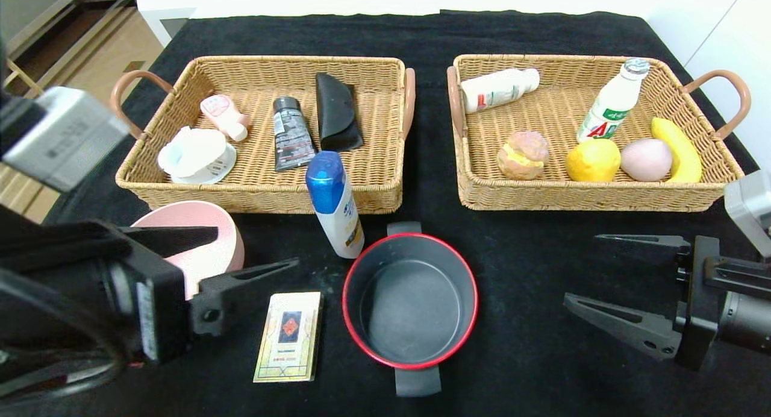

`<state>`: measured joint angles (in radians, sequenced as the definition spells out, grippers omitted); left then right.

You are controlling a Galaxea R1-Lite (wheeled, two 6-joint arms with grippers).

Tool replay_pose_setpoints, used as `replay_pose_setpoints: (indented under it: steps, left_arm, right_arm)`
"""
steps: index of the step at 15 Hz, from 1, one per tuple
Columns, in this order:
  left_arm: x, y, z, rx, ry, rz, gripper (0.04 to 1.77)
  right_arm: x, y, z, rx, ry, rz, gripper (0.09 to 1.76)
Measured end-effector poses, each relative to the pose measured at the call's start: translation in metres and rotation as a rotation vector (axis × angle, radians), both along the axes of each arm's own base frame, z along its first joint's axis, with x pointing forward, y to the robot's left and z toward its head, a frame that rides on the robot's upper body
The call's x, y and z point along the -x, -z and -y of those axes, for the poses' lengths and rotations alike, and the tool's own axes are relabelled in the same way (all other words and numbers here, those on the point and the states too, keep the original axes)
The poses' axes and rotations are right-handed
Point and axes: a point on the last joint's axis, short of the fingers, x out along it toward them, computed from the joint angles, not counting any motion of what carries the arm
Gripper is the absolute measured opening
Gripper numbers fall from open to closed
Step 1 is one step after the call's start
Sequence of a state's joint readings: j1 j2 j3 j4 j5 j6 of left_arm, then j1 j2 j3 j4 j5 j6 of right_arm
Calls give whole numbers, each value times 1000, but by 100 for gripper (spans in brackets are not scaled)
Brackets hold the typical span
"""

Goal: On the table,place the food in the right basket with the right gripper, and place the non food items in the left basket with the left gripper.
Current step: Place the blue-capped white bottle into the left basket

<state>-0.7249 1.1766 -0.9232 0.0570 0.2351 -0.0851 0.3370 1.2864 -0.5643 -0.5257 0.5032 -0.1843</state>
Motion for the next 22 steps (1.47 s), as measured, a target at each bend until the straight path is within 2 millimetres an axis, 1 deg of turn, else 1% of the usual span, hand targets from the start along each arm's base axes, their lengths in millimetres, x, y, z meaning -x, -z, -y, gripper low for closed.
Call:
replay_pose_setpoints:
  steps: [2, 6, 7, 9, 11, 15, 22]
  left_arm:
    - [-13, 10, 17, -16, -32, 24, 172]
    - [-26, 34, 44, -110, -86, 23, 172]
    - [-29, 37, 48, -116, -105, 18, 172]
    - [-37, 37, 57, -60, -148, 49, 172]
    - [-43, 39, 62, -34, -188, 78, 172]
    - [-48, 47, 67, -58, -197, 66, 172]
    - [-60, 43, 77, -19, -236, 121, 172]
  right_arm:
    - [1, -1, 1, -1, 2, 4, 171]
    - [5, -6, 3, -11, 5, 24, 171]
    - [6, -6, 3, -13, 5, 27, 171]
    - [8, -7, 3, -14, 5, 32, 171]
    - [9, -8, 3, -16, 1, 35, 171]
    - [10, -8, 3, -15, -2, 36, 171]
    - [11, -7, 3, -14, -6, 37, 171]
